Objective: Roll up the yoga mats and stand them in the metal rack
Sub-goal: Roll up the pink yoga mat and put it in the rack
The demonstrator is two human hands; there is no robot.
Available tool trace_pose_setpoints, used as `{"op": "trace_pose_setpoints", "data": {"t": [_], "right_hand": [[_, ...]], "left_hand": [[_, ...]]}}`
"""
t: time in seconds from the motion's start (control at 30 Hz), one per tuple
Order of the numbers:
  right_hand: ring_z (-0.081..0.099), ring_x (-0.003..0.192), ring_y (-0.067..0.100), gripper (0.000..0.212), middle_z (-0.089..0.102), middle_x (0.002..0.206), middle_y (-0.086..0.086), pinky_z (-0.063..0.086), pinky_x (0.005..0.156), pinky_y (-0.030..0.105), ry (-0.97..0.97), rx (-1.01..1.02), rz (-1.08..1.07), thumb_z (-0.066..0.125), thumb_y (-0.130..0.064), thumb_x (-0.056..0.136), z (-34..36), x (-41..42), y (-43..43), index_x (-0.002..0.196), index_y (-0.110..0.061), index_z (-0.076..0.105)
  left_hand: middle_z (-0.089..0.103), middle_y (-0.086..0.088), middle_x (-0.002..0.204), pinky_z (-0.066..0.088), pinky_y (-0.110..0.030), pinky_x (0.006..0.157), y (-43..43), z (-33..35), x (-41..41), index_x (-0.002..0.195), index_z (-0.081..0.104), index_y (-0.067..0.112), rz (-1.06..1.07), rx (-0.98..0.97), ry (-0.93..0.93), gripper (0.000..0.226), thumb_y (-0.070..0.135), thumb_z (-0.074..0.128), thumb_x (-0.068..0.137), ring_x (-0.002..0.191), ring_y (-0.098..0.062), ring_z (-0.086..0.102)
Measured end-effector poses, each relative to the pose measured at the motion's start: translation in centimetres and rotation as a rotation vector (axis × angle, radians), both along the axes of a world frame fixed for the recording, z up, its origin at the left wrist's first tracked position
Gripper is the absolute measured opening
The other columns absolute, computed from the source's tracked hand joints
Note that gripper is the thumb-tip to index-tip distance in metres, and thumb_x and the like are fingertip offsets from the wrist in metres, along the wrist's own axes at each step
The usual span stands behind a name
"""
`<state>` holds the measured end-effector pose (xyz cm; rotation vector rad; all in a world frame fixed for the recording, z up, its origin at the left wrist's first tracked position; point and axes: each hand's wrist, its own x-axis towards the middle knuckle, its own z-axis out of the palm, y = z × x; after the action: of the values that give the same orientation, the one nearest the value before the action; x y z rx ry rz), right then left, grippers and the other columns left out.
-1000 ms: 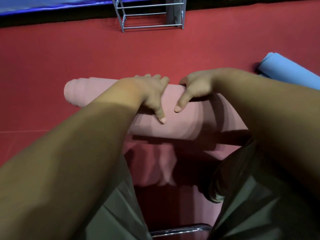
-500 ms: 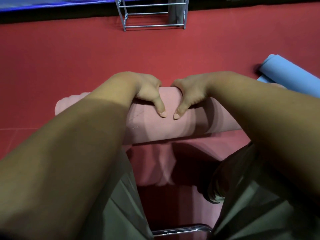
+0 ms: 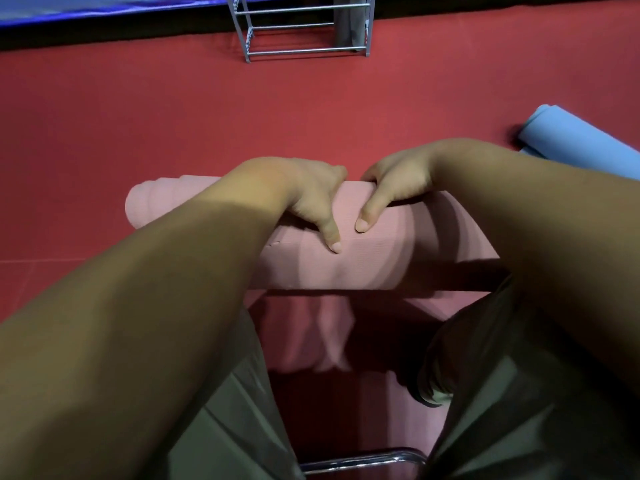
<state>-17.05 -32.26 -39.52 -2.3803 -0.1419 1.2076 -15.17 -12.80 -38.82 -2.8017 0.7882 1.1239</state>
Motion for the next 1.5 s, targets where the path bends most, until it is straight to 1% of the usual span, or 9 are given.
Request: {"op": "trace_pose_setpoints", "data": {"t": [0.2, 0.37, 0.47, 0.6, 0.8, 0.93, 1.17, 1.3, 1.5], "right_hand": [[0.076, 0.105, 0.018, 0.078, 0.079, 0.114, -0.008, 0.06, 0.102, 0.046, -0.017, -0.012, 0.067, 0.097, -0.06, 0.059, 0.6, 0.0, 1.4, 0.126, -0.032, 0.07], [0.064, 0.117, 0.022, 0.11, 0.066, 0.128, -0.007, 0.053, 0.106, 0.042, -0.113, -0.118, 0.161, 0.099, -0.066, 0.053, 0.8, -0.1, 2.5, 0.145, -0.032, 0.049], [0.07, 0.099, 0.017, 0.084, 0.074, 0.109, -0.008, 0.057, 0.09, 0.036, -0.171, -0.122, 0.189, 0.099, -0.065, 0.054, 0.8, -0.1, 2.6, 0.123, -0.032, 0.063], [0.074, 0.098, 0.014, 0.074, 0.078, 0.102, -0.014, 0.06, 0.095, 0.04, -0.142, -0.078, 0.118, 0.099, -0.065, 0.051, 0.4, 0.2, 1.3, 0.112, -0.036, 0.07], [0.08, 0.099, 0.022, 0.082, 0.082, 0.107, -0.007, 0.061, 0.1, 0.05, 0.015, 0.034, -0.009, 0.101, -0.06, 0.047, -0.7, 0.4, 0.0, 0.119, -0.031, 0.075], [0.08, 0.102, 0.027, 0.086, 0.082, 0.111, -0.003, 0.059, 0.101, 0.053, 0.08, 0.046, -0.029, 0.102, -0.061, 0.046, -0.9, 0.4, 0.5, 0.122, -0.03, 0.076], [0.074, 0.109, 0.018, 0.09, 0.077, 0.117, -0.009, 0.057, 0.104, 0.046, -0.061, -0.007, 0.098, 0.096, -0.07, 0.054, 0.7, 0.5, 2.5, 0.13, -0.033, 0.066], [0.063, 0.116, 0.02, 0.117, 0.065, 0.127, -0.01, 0.053, 0.106, 0.043, -0.176, -0.124, 0.203, 0.098, -0.074, 0.047, 1.4, 0.1, 3.1, 0.145, -0.036, 0.047], [0.067, 0.096, 0.014, 0.089, 0.07, 0.104, -0.013, 0.057, 0.091, 0.039, -0.297, -0.134, 0.223, 0.094, -0.078, 0.046, 1.1, 0.0, 2.6, 0.117, -0.035, 0.062]], "left_hand": [[0.068, 0.013, 0.112, 0.06, -0.043, 0.093, 0.9, 0.1, 0.6, 0.122, 0.057, 0.036, 0.084, -0.024, 0.079, 0.1, 0.06, 0.103, 0.036, 0.1, -0.019, 0.069], [0.072, 0.012, 0.112, 0.062, -0.043, 0.094, 1.5, 0.1, 1.7, 0.116, 0.065, 0.035, 0.162, -0.051, 0.122, 0.088, 0.06, 0.102, 0.039, 0.099, -0.019, 0.073], [0.074, 0.011, 0.109, 0.062, -0.044, 0.094, 1.4, -0.1, 1.8, 0.113, 0.067, 0.035, 0.172, -0.031, 0.14, 0.089, 0.061, 0.102, 0.035, 0.098, -0.02, 0.074], [0.074, 0.01, 0.109, 0.061, -0.045, 0.096, 0.8, 0.3, 1.6, 0.114, 0.066, 0.035, 0.133, -0.029, 0.135, 0.085, 0.063, 0.099, 0.04, 0.099, -0.021, 0.074], [0.056, 0.009, 0.134, 0.052, -0.05, 0.106, -0.3, 0.3, 0.2, 0.144, 0.044, 0.033, -0.004, 0.091, 0.063, 0.131, 0.081, 0.094, 0.033, 0.121, -0.025, 0.059], [0.063, 0.009, 0.111, 0.058, -0.048, 0.094, 0.1, 0.3, 0.0, 0.114, 0.052, 0.031, -0.001, 0.065, 0.019, 0.105, 0.077, 0.097, 0.03, 0.1, -0.023, 0.066], [0.074, 0.011, 0.107, 0.061, -0.044, 0.093, 1.9, 0.9, 1.3, 0.113, 0.066, 0.034, 0.105, -0.002, 0.07, 0.094, 0.071, 0.1, 0.033, 0.096, -0.02, 0.073], [0.08, 0.011, 0.099, 0.063, -0.043, 0.092, 2.8, 1.0, 1.9, 0.109, 0.074, 0.031, 0.189, -0.045, 0.13, 0.08, 0.067, 0.1, 0.042, 0.09, -0.019, 0.078], [0.08, 0.01, 0.101, 0.062, -0.046, 0.095, 2.5, 1.1, 1.9, 0.111, 0.073, 0.033, 0.197, -0.048, 0.174, 0.076, 0.063, 0.1, 0.047, 0.092, -0.02, 0.079]]}}
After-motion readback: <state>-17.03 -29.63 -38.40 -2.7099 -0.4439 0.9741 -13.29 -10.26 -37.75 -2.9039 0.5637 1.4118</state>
